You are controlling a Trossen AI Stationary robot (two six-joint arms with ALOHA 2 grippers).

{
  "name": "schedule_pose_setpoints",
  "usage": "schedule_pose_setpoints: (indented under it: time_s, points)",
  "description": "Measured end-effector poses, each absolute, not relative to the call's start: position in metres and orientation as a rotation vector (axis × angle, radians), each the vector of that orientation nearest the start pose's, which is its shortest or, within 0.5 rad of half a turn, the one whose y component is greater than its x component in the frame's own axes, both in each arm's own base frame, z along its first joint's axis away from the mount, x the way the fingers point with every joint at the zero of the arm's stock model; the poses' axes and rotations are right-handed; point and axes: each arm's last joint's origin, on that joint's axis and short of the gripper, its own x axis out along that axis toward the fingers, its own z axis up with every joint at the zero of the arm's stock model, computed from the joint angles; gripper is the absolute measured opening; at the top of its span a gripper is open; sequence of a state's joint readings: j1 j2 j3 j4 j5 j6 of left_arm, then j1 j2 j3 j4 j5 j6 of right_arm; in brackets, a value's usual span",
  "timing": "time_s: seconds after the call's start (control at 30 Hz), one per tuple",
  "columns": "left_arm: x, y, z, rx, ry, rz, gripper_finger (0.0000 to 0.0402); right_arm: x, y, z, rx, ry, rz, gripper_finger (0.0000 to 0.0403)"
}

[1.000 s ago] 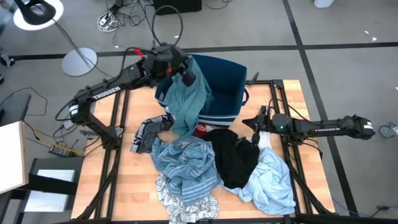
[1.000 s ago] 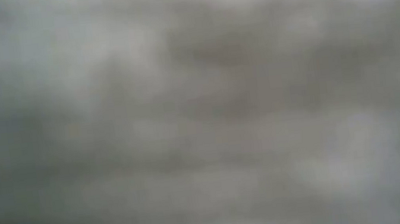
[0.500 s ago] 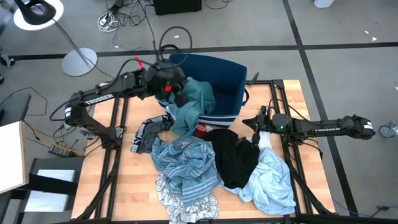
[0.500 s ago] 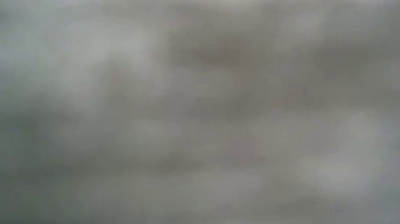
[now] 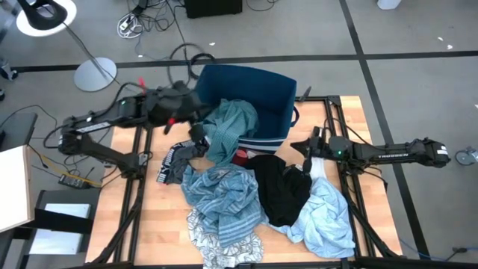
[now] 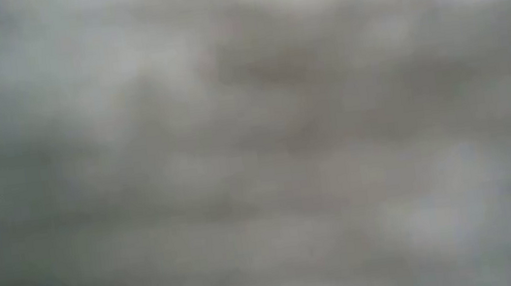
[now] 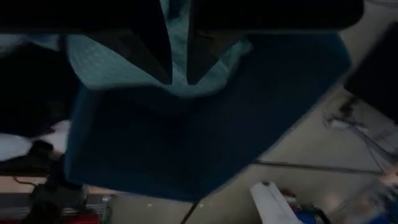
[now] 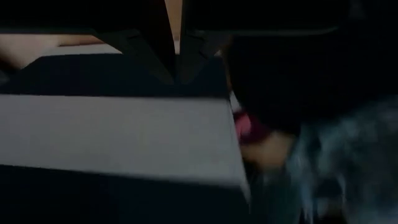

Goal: Sort clothes
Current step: Put the blue, green polo shirt into the blue bin

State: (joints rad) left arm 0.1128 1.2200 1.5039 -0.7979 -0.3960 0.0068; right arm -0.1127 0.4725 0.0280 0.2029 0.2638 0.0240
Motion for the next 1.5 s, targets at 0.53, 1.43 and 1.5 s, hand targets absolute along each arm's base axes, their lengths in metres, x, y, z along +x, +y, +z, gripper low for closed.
schedule_pose_setpoints:
  time_s: [0.53,1.43,1.5]
  points:
    - [0.187,0.001,0.289,-0.226,0.298,0.484,0.0055,0.125,-0.018,0.154,0.124,0.177,-0.323,0.0023]
    - [0.205,-0.006,0.2,-0.258,0.349,0.296,0.0055,0.124,-0.018,0.151,0.176,0.195,-0.326,0.0022]
    - [0.2,-0.005,0.205,-0.247,0.332,0.3,0.0055,0.124,-0.018,0.151,0.175,0.197,-0.326,0.0022]
